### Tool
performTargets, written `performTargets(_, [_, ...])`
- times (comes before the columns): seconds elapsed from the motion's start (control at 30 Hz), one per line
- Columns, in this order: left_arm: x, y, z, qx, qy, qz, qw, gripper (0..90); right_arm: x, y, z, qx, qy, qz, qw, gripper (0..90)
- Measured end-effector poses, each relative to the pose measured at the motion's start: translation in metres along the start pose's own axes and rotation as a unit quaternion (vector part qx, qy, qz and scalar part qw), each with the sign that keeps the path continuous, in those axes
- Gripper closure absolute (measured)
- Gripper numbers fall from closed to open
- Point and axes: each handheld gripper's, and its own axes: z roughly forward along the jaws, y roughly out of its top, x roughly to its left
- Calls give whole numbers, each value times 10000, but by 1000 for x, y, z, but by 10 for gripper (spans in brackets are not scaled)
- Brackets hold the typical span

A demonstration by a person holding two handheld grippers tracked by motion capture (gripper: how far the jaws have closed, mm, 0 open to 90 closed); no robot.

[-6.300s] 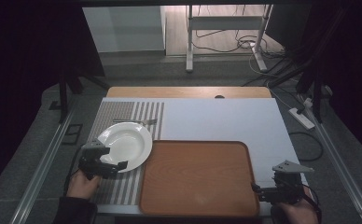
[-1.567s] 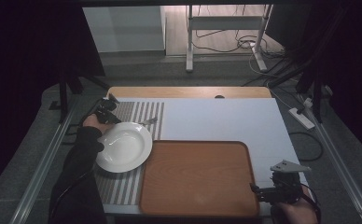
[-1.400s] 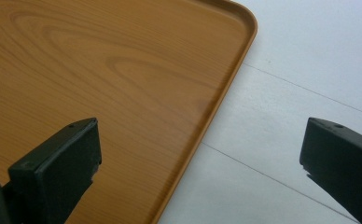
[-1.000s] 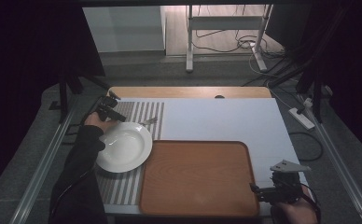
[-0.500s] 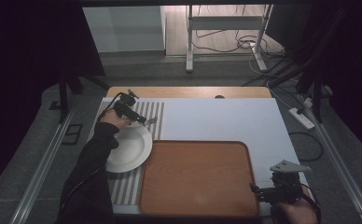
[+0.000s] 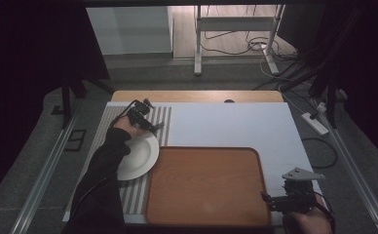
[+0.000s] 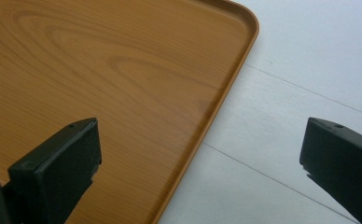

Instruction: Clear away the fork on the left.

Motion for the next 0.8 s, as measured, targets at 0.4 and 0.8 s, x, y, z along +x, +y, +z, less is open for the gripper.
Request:
performTargets(0.4, [18,-19,-13,-127,-36,-64,9999,533,0,0,0,20,-3,-16,10000,0])
performTargets(0.8, [21,-26,-17,-184,-198,66,9996,861,1,0,1,34,-1,-29,10000,0])
